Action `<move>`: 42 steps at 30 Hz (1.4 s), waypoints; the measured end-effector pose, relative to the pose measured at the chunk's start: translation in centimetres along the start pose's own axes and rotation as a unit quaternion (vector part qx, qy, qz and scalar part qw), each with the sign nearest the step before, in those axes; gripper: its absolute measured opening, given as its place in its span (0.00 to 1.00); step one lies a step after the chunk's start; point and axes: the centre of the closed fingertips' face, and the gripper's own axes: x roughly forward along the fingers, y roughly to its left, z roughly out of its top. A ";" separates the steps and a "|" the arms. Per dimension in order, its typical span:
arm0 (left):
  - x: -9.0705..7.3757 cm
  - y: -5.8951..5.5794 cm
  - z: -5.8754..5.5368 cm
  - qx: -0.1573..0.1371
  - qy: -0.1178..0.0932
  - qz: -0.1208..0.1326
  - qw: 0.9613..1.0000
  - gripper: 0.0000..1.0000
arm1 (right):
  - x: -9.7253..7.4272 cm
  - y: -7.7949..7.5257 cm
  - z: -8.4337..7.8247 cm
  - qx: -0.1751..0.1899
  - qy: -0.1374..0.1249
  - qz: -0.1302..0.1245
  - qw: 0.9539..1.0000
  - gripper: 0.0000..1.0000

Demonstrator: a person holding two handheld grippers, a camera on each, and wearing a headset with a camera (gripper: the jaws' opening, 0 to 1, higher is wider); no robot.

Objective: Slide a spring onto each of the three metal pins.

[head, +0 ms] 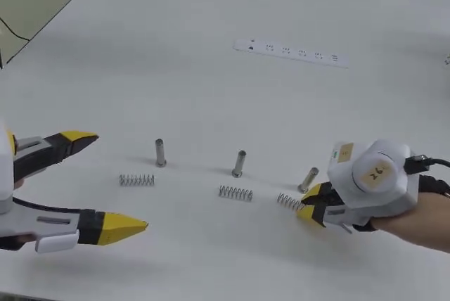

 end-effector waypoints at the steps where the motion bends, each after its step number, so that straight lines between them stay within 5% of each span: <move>1: 0.0 0.0 0.0 0.001 0.000 0.000 1.000 0.94 | 0.0 0.0 0.0 -0.001 0.000 0.001 1.000 0.08; 11: 0.0 -0.4 -0.3 0.000 0.000 -0.005 1.000 0.94 | 0.2 0.5 -0.2 -0.010 -0.008 0.003 1.000 0.07; 27: 0.1 -1.5 0.5 0.007 -0.015 -0.021 1.000 0.89 | -2.7 1.2 2.3 -0.026 -0.028 0.001 0.999 0.08; 35: 0.6 -2.6 0.8 0.008 -0.020 -0.050 0.999 0.85 | -3.4 2.1 2.5 -0.036 -0.023 0.009 0.999 0.08; 42: 1.1 -4.0 0.6 0.020 0.002 -0.101 0.995 0.75 | -3.6 2.7 2.6 -0.047 -0.023 0.015 0.999 0.08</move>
